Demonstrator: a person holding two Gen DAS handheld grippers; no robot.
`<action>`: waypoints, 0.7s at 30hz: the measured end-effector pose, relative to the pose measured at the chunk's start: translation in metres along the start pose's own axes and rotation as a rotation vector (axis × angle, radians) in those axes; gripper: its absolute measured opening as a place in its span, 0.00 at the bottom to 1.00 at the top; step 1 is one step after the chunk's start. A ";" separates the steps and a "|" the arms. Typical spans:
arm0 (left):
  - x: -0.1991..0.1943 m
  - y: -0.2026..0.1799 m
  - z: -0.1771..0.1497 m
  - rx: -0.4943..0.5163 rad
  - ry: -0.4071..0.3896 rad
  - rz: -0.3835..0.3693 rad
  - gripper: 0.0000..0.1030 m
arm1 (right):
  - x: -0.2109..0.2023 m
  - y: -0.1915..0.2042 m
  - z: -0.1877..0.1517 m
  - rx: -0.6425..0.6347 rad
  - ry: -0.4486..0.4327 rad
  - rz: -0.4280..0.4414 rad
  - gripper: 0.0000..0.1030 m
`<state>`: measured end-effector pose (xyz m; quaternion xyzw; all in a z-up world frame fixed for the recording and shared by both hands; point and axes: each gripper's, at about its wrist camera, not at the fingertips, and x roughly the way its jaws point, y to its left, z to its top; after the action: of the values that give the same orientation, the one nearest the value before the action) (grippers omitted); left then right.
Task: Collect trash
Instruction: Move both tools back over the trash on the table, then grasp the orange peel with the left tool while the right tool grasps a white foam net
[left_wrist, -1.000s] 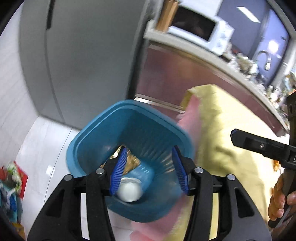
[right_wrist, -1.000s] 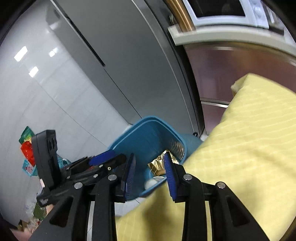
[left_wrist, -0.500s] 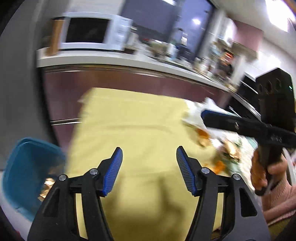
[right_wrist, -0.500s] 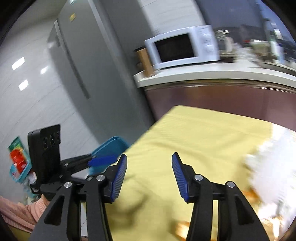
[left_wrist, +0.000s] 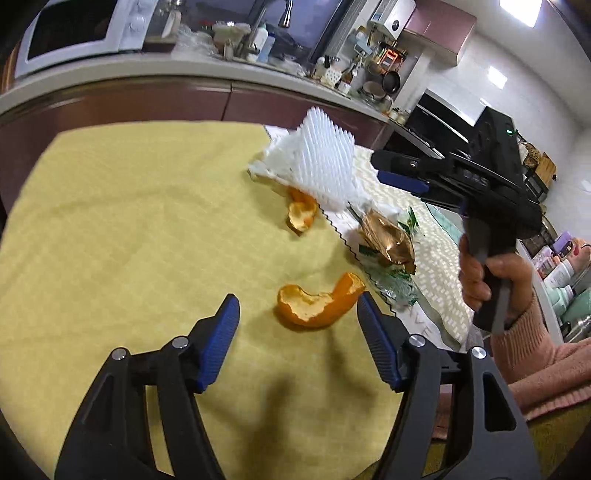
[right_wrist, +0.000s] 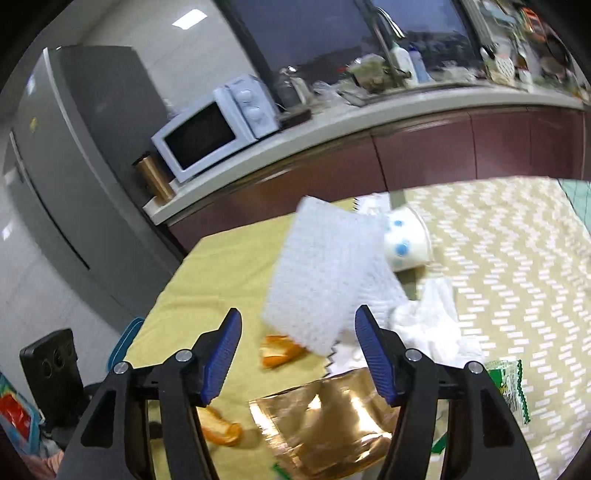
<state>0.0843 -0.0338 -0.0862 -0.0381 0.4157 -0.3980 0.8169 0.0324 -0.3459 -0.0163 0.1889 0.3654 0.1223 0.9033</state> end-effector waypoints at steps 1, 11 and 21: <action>0.004 0.000 0.000 -0.004 0.008 -0.002 0.64 | 0.006 -0.004 0.001 0.014 0.005 -0.004 0.61; 0.026 0.004 -0.001 -0.056 0.074 -0.043 0.44 | 0.038 -0.024 0.005 0.090 0.050 0.025 0.60; 0.031 0.007 -0.001 -0.084 0.082 -0.070 0.21 | 0.039 -0.031 0.005 0.122 0.057 0.053 0.11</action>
<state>0.0980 -0.0500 -0.1093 -0.0706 0.4635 -0.4097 0.7825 0.0658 -0.3607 -0.0498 0.2498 0.3927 0.1289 0.8757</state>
